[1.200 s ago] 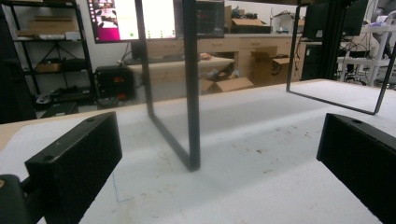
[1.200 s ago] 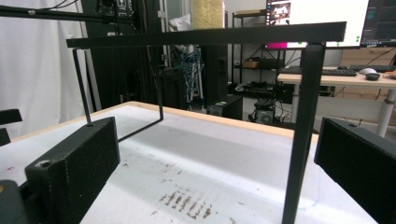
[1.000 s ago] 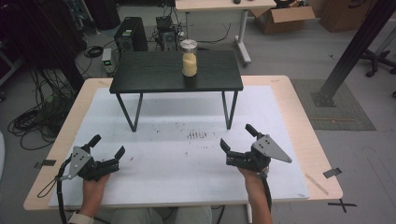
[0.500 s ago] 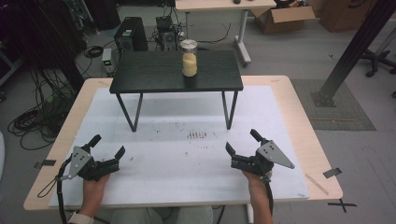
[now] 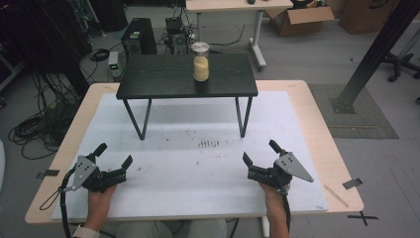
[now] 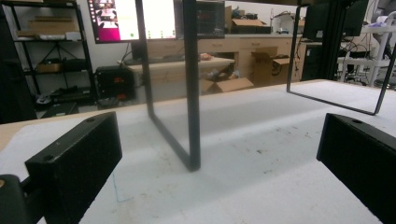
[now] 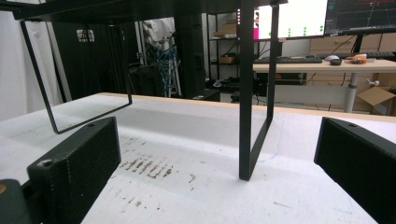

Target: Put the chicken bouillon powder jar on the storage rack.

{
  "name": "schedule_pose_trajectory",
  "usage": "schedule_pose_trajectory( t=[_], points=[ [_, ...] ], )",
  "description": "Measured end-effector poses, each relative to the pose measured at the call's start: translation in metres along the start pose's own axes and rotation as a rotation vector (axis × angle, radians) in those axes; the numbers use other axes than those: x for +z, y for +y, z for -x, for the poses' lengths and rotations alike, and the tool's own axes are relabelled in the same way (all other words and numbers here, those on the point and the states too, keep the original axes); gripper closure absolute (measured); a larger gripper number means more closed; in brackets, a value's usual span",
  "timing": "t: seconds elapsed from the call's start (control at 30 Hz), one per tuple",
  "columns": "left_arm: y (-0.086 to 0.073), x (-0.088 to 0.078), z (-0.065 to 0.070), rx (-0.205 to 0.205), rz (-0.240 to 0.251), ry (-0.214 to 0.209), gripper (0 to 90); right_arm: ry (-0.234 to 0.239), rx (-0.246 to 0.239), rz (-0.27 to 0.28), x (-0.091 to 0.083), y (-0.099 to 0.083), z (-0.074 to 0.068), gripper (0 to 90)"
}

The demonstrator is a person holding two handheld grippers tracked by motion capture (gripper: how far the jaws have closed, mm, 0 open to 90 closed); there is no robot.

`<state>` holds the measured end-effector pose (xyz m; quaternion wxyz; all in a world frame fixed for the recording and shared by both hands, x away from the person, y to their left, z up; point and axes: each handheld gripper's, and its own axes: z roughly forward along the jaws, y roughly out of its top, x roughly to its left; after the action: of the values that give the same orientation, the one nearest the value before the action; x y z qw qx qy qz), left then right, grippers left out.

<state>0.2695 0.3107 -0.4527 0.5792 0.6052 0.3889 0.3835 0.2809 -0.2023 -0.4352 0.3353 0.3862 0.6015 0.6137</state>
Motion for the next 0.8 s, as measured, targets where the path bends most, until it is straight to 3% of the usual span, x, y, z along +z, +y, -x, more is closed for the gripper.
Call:
schedule_pose_trajectory(
  t=[0.63, 0.8],
  points=[
    [0.000, -0.001, 0.000, 0.002, 0.004, 0.001, 0.4, -0.070, -0.040, -0.017, -0.002, -0.017, -0.003, 0.1],
    [0.000, -0.001, 0.000, 0.002, 0.004, 0.001, 0.4, -0.071, -0.003, 0.003, -0.004, -0.017, 0.000, 0.0]
  ],
)
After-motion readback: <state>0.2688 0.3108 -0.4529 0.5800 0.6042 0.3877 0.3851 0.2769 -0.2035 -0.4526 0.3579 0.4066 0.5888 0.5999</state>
